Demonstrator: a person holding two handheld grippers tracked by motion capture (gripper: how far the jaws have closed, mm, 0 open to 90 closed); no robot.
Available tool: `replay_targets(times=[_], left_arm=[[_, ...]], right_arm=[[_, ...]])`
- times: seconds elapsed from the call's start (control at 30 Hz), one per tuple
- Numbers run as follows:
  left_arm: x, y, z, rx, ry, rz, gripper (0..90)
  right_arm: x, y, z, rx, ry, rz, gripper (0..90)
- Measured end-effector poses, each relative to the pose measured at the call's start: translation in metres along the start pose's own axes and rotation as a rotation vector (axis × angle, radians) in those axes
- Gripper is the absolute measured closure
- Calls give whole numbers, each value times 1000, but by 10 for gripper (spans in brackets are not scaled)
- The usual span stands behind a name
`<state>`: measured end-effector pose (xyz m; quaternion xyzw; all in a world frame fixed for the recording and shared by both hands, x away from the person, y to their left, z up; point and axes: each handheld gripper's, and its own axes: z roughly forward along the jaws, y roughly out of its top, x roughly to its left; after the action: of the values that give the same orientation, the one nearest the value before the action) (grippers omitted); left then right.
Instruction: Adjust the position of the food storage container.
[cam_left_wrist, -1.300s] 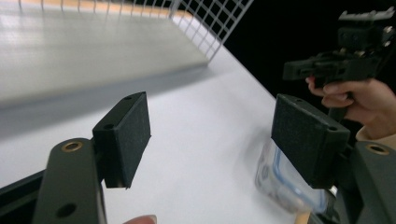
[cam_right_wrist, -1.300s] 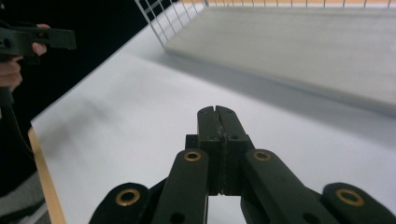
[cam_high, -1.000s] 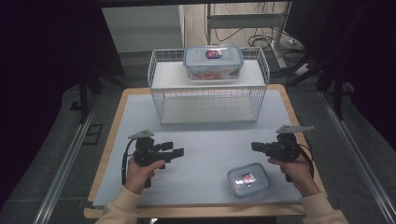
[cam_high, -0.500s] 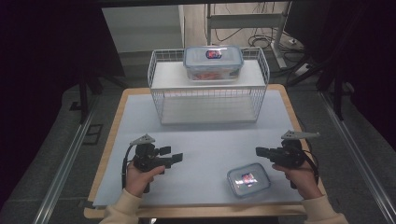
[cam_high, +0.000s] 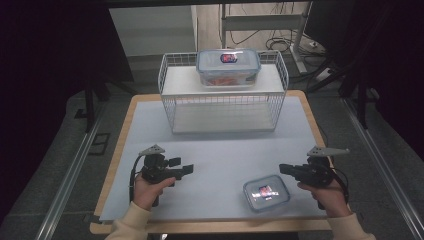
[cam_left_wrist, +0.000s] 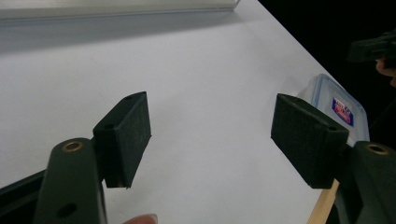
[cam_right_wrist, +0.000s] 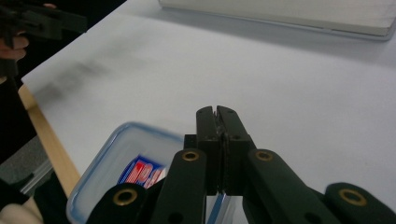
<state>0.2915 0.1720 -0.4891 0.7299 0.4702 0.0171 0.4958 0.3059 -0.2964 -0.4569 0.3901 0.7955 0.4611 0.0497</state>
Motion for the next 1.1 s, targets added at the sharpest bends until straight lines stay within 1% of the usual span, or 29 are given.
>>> replay_targets(times=[0.1, 0.17, 0.2, 0.23, 0.27, 0.33, 0.37, 0.4, 0.43, 0.47, 0.5, 0.53, 0.57, 0.67, 0.8, 0.9, 1.0, 1.1], left_arm=[[0, -1, 2, 9, 0, 1, 281], [1, -2, 3, 13, 0, -1, 281], [2, -2, 3, 12, 2, -9, 281], [2, -2, 3, 12, 2, -9, 281], [3, -2, 3, 11, 3, -16, 281], [5, -3, 4, 18, 5, -15, 281], [5, -3, 4, 18, 5, -15, 281], [5, -3, 4, 20, 7, -16, 281], [5, -3, 5, 22, 8, -18, 281], [5, -4, 5, 23, 8, -22, 281], [6, -4, 6, 23, 9, -22, 281], [6, -4, 6, 25, 11, -23, 281], [6, -4, 7, 23, 11, -27, 281], [6, -5, 8, 24, 8, -29, 281], [6, -6, 9, 27, 7, -32, 281], [7, -6, 9, 29, 11, -35, 281], [8, -6, 9, 25, 14, -42, 281], [8, -6, 8, 28, 14, -39, 281]], right_arm=[[3, -5, -4, 9, 1, -10, 884], [5, -12, -8, 19, -4, -16, 884], [5, -20, -13, 27, -4, -13, 886], [5, -20, -13, 27, -4, -13, 886], [6, -28, -18, 37, -2, -16, 890], [10, -36, -22, 54, 6, -26, 892], [10, -36, -22, 54, 6, -26, 892], [18, -45, -24, 89, 22, -64, 892], [18, -45, -24, 89, 22, -64, 892], [29, -56, -22, 138, 50, -115, 895], [29, -56, -22, 138, 50, -115, 895], [34, -61, -21, 151, 66, -124, 895], [38, -68, -19, 176, 80, -135, 895], [44, -76, -14, 221, 106, -159, 896], [46, -77, 1, 260, 93, -177, 896], [46, -76, 5, 262, 86, -184, 896], [47, -73, 11, 259, 66, -187, 896], [47, -70, 14, 252, 60, -185, 897]])
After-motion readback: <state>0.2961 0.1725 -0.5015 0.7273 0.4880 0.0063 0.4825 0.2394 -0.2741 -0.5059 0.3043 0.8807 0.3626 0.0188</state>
